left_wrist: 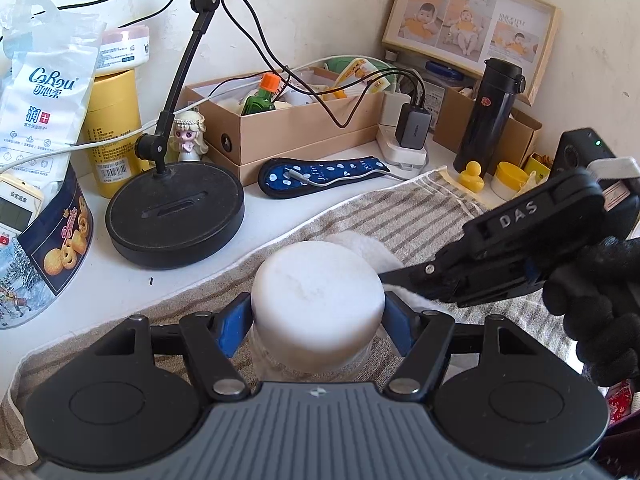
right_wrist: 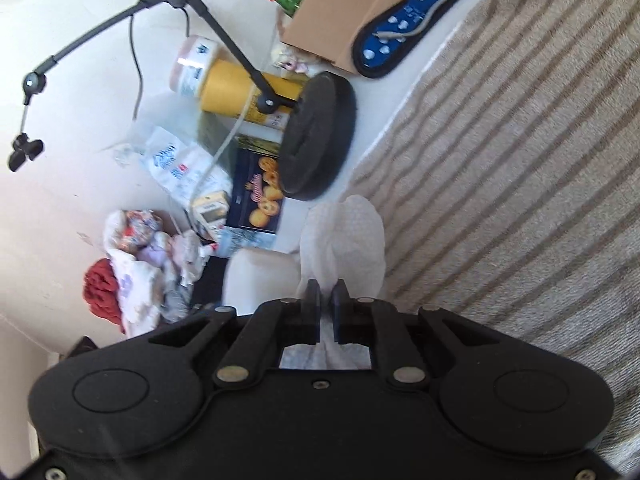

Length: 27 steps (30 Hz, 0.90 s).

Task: Clean container
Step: 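Continue wiping the jar's side with the cloth in the right gripper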

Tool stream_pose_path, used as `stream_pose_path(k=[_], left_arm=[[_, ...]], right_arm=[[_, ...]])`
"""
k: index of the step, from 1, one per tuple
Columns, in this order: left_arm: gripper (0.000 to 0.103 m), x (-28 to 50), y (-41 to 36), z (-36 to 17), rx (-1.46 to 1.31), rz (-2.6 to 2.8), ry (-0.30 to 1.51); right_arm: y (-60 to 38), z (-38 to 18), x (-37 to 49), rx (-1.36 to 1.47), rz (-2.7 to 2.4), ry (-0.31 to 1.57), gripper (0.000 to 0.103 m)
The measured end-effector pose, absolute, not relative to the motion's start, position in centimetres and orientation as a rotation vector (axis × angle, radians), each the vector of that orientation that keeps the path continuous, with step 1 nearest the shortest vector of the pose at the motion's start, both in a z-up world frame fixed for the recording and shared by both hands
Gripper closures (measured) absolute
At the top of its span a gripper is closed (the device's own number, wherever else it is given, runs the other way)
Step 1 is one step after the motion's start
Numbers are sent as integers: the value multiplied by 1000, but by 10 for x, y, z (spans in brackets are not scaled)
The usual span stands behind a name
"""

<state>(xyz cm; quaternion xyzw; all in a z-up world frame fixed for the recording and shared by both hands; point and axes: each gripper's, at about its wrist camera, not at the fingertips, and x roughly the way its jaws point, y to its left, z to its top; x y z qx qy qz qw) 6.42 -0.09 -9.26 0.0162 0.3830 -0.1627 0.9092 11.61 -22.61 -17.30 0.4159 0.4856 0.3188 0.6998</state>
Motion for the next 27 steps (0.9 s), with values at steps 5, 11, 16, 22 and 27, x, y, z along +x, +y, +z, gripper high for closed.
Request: stream_pose_path(k=[5, 11, 16, 22, 27], left_arm=[[34, 66, -1, -93, 29, -339, 785], [34, 68, 0, -95, 27, -344, 783], [34, 68, 1, -95, 22, -345, 780], [34, 68, 5, -97, 17, -346, 778], [34, 69, 7, -97, 16, -345, 774]], right_arm=[[-224, -159, 118, 924, 734, 1046, 96], [-225, -162, 121, 920, 723, 1056, 96], [-221, -168, 122, 876, 693, 1082, 96], [-219, -170, 126, 837, 672, 1086, 96], [-218, -177, 126, 807, 627, 1116, 96]])
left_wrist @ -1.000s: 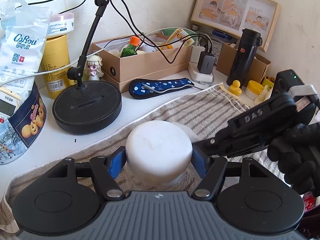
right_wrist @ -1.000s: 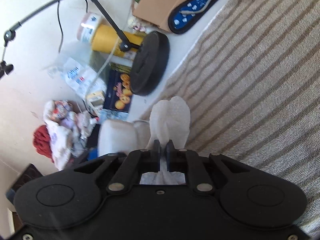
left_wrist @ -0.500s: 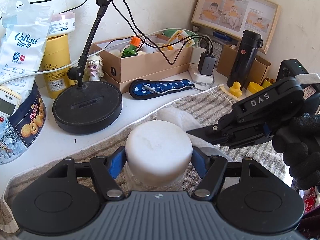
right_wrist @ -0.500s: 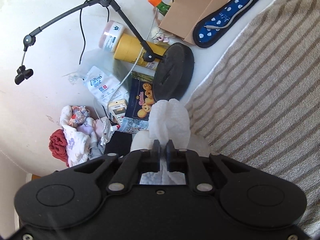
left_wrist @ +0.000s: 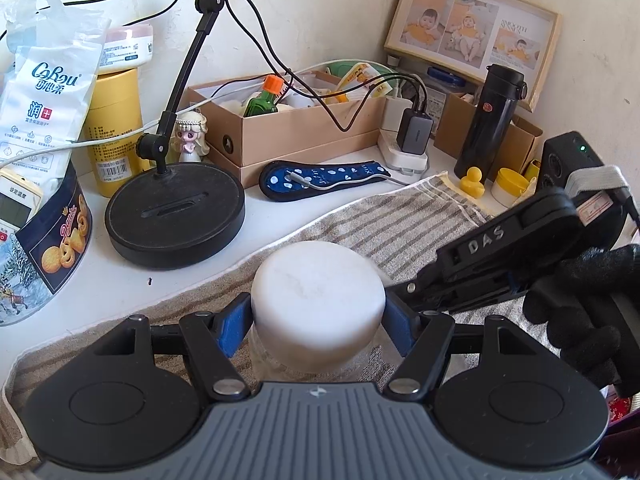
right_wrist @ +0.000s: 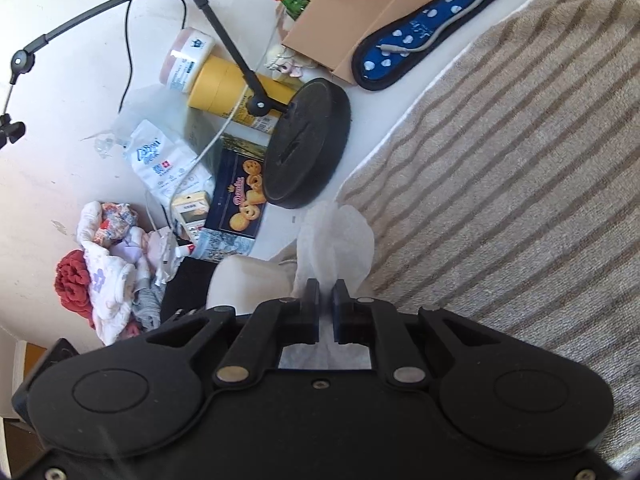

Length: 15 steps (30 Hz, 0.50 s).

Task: Clean container
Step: 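Continue wiping the jar's side with the cloth in the right gripper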

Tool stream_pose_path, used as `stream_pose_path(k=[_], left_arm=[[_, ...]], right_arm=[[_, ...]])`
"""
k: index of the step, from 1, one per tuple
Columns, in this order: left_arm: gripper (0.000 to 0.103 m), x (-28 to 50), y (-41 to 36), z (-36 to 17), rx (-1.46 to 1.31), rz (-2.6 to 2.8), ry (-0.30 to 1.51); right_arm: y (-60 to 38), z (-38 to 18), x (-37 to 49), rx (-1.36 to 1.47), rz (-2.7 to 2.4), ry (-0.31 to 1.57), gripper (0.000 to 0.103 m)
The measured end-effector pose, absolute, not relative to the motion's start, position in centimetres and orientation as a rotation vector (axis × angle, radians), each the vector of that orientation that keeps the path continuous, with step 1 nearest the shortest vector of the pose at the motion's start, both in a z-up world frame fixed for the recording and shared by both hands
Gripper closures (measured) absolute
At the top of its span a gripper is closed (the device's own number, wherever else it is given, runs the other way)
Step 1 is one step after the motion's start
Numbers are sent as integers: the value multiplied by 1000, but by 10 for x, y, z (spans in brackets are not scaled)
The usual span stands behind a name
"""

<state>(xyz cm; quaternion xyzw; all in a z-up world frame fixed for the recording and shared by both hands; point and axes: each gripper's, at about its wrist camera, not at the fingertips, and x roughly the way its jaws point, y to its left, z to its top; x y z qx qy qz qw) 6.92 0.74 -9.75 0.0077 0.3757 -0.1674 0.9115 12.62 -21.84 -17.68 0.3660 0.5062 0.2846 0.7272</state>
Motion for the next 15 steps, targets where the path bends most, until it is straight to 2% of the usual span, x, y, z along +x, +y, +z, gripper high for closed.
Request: stream_pose_path(k=[8, 15], left_arm=[[34, 67, 5, -98, 29, -348, 767], [35, 69, 14, -95, 177, -565, 754]], right_arm=[[-213, -197, 128, 748, 585, 1211, 96], [-212, -196, 125, 708, 596, 1225, 96]])
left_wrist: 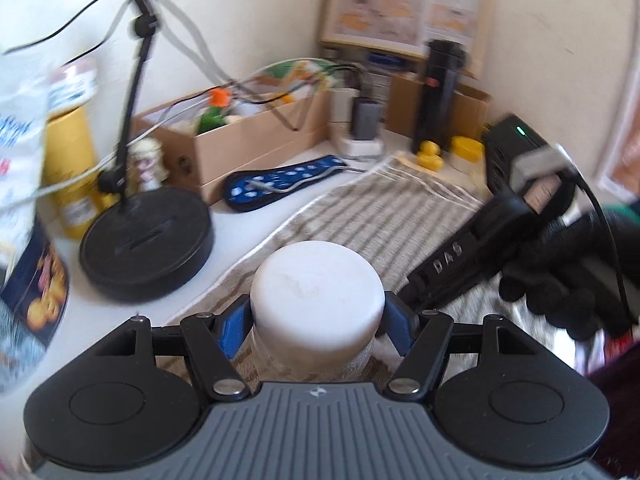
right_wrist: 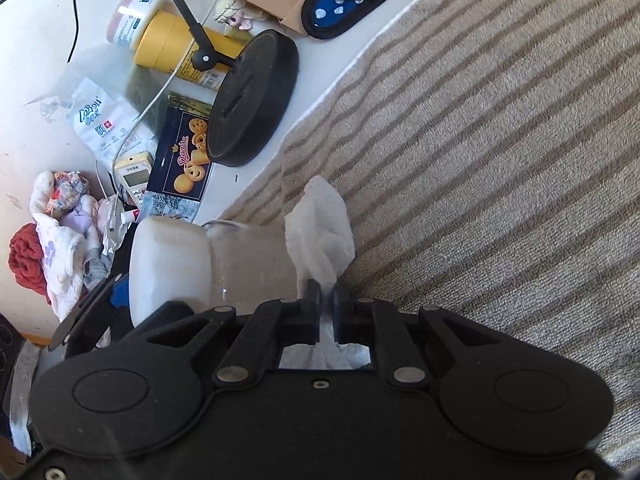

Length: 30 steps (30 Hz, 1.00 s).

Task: Clean container
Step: 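Continue wiping the jar's side with the cloth in the right gripper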

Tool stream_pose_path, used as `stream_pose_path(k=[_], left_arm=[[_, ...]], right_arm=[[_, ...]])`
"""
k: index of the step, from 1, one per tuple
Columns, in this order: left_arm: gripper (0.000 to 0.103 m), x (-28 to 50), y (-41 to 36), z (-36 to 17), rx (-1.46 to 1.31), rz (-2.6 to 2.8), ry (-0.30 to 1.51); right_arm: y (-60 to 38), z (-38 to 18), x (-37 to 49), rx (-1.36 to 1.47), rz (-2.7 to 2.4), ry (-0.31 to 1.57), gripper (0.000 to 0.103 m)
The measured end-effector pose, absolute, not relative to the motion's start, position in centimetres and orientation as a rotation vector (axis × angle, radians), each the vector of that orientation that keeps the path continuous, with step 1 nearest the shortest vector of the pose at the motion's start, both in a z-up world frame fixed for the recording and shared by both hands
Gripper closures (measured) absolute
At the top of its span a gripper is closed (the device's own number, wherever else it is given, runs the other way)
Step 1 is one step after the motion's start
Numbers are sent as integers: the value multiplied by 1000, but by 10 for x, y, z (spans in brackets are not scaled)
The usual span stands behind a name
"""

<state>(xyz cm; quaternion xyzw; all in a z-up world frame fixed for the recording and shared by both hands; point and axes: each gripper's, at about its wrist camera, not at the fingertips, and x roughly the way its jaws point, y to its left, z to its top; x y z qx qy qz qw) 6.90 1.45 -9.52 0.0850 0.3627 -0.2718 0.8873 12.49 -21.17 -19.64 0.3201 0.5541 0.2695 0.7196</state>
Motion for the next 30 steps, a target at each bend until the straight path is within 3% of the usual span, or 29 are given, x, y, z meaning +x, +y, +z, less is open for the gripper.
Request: stream_pose_path(k=[13, 30], left_arm=[[34, 57, -3, -96, 18, -281, 794], [38, 70, 12, -90, 246, -592, 756]], right_arm=[[-222, -160, 113, 722, 673, 1107, 96], [-235, -149, 109, 778, 763, 1028, 96]])
